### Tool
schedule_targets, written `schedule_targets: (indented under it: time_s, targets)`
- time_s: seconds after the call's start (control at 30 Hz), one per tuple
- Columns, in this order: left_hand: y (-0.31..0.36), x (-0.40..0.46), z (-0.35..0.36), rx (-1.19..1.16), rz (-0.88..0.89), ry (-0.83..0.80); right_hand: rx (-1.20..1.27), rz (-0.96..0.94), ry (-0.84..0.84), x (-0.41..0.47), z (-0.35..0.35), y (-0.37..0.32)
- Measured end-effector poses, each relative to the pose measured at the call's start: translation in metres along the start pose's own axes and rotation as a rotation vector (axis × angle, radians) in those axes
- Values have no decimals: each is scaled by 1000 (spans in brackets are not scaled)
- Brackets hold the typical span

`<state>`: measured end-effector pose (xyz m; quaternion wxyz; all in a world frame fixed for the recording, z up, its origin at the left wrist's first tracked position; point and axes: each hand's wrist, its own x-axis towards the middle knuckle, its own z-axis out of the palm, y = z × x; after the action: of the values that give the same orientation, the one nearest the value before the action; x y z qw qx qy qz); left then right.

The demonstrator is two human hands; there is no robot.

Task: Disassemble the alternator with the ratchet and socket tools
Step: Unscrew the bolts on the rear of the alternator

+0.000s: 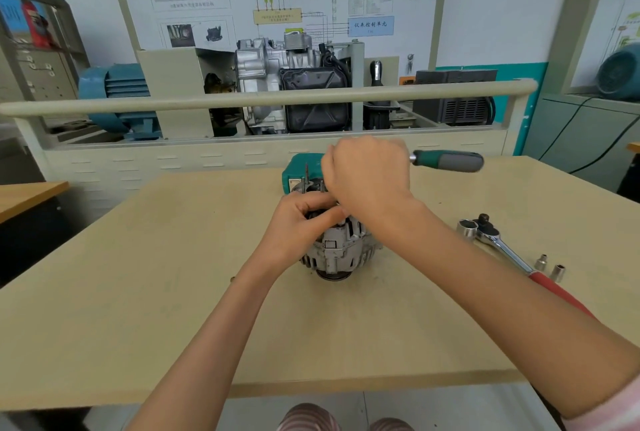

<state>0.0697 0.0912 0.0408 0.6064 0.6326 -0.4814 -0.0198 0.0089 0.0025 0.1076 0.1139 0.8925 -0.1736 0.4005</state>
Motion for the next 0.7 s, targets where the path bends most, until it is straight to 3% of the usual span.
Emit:
schedule_targets:
  time_s: [0.07,0.2,0.37,0.43,0.53,0.57,0.63,0.7]
  targets:
    - [0,-1,-1,21,-8,3,132,-113,12,3,2,2]
    - [2,-2,-3,35,-24,-59,753,-247,-74,8,8,7]
    - [1,-1,-5,21,0,-50,1118,-195,-80,4,12,9]
    - [-2,0,-5,12,-20,-29,958,-153,-20,2,12,4]
    - [-6,2,-3,49,-40,20,161,0,66,-6,14,-8]
    - [-6,2,-2,68,-40,16,24,45,70,-8,12,-13]
    - [-4,0,1,82,-54,8,15,53,72,-10,8,-17]
    - [-1,0,1,71,-59,20,187,-1,69,-5,10,-10]
